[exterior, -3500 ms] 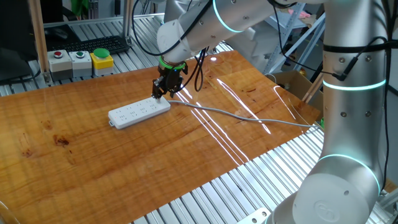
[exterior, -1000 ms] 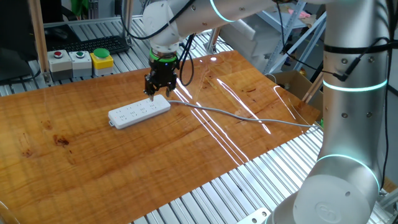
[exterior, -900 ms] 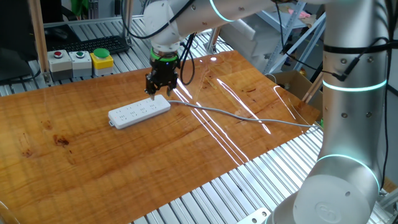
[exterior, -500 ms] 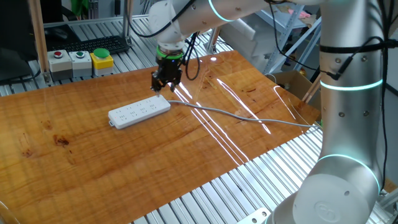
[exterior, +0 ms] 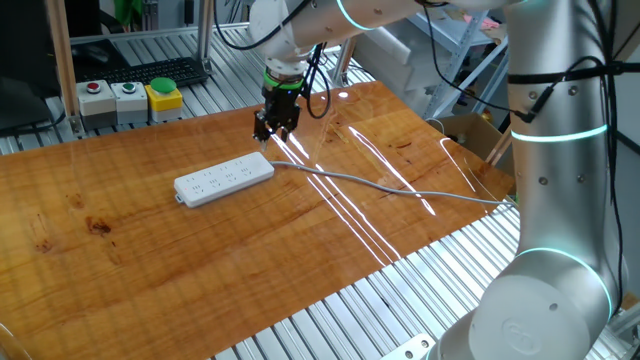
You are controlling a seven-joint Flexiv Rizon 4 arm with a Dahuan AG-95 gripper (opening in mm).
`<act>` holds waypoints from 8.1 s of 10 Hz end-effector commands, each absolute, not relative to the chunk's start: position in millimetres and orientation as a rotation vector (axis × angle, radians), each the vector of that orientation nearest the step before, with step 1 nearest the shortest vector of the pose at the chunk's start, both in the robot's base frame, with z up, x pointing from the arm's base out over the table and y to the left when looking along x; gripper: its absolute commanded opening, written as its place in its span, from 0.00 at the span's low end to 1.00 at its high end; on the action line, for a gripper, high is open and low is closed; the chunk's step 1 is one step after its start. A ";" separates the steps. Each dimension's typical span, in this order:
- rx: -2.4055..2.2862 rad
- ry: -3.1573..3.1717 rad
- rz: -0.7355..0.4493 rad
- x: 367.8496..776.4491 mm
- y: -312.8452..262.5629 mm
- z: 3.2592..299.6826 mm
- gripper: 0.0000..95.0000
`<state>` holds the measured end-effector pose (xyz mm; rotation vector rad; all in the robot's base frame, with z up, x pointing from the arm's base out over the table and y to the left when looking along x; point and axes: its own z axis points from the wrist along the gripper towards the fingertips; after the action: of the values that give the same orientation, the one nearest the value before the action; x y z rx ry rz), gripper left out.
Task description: Turn off the power strip by pressing the button
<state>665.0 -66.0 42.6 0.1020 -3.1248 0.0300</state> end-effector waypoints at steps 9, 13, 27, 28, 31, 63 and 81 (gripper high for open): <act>0.070 -3.150 0.015 638.5 -44.9 37.5 0.60; 0.085 -3.159 0.021 637.1 -35.8 40.6 0.60; 0.118 -3.170 0.040 645.5 -36.6 29.2 0.60; 0.124 -3.172 0.040 646.8 -36.2 26.3 0.60; 0.154 -3.173 0.044 649.9 -35.3 17.7 0.60; 0.055 -3.141 -0.015 627.7 -40.7 32.2 0.60; 0.092 -3.166 -0.052 638.4 -49.5 8.6 0.80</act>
<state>638.2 -49.4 9.1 0.1018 -3.1691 -0.0472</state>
